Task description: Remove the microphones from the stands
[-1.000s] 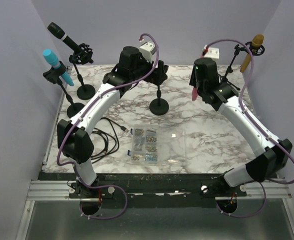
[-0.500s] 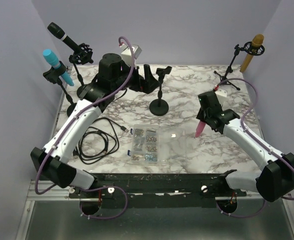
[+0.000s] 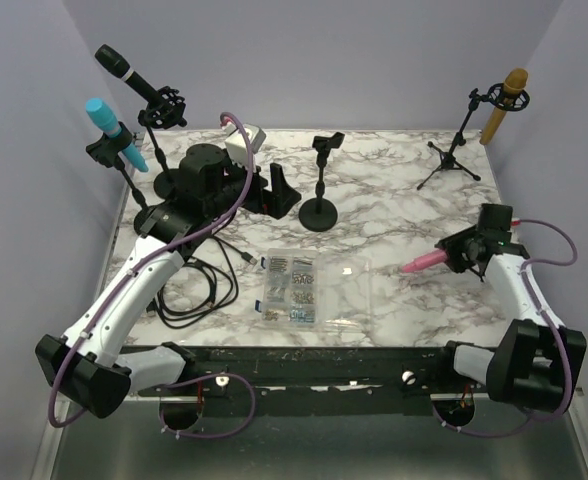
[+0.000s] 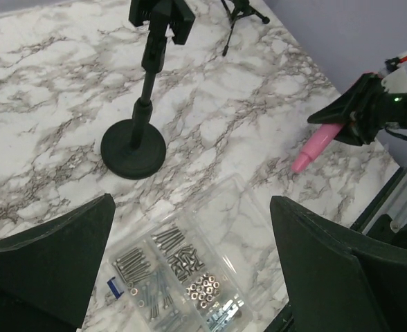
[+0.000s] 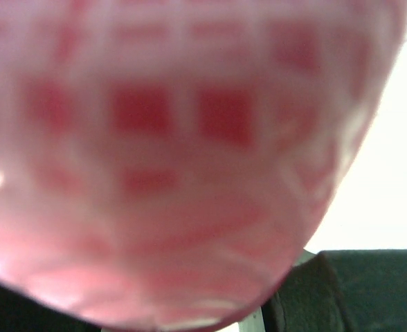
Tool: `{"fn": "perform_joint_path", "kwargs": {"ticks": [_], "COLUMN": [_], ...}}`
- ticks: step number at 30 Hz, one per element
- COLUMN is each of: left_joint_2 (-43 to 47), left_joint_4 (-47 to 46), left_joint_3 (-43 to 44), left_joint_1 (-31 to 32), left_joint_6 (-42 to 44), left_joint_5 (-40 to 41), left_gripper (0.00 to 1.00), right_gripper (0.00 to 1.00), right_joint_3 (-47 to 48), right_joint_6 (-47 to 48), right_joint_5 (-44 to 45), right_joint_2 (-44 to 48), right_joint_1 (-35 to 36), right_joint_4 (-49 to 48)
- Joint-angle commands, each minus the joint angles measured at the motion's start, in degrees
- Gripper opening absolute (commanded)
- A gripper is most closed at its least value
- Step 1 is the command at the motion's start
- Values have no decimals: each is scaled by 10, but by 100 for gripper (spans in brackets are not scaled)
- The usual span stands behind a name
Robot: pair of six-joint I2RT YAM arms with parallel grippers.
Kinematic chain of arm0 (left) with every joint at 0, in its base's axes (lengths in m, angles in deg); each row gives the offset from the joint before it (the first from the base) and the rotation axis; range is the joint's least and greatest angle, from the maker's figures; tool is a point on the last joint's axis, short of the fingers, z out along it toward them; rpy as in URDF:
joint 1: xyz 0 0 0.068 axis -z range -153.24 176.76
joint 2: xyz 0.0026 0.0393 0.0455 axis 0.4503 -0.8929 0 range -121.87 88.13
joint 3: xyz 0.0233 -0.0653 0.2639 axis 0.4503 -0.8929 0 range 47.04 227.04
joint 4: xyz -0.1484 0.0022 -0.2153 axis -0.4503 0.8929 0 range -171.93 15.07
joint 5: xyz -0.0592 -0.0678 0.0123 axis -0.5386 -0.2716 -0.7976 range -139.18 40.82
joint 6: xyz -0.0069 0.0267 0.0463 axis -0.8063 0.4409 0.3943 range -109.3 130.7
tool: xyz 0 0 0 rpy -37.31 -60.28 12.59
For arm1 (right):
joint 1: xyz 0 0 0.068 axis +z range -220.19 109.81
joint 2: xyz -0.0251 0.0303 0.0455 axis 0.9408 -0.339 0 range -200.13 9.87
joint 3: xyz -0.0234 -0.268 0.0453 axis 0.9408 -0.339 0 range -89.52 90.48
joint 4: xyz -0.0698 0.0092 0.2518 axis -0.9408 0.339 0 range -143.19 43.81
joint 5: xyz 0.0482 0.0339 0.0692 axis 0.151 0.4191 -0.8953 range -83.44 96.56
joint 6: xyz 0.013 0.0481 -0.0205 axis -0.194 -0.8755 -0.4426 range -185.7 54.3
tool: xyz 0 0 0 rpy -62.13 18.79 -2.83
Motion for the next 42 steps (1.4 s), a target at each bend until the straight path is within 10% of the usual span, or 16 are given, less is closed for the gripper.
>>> {"fn": "perform_joint_path", "kwargs": {"ticks": [1, 15, 42], "left_joint_2": [17, 27, 27], "left_joint_4": [-36, -35, -37], "left_joint_3": [-26, -31, -34], "left_joint_1": [6, 7, 8], "left_joint_6": [17, 28, 22], "left_joint_5": [19, 26, 43], "left_gripper": [98, 98, 98], "right_gripper": [1, 3, 58], "right_joint_3": [-27, 21, 25], "right_joint_6": [-74, -122, -111], "right_joint_5": [-114, -130, -54], "right_joint_2": [-14, -194, -225], "right_joint_1": [-105, -194, -194], "right_joint_4": [-26, -71, -33]}}
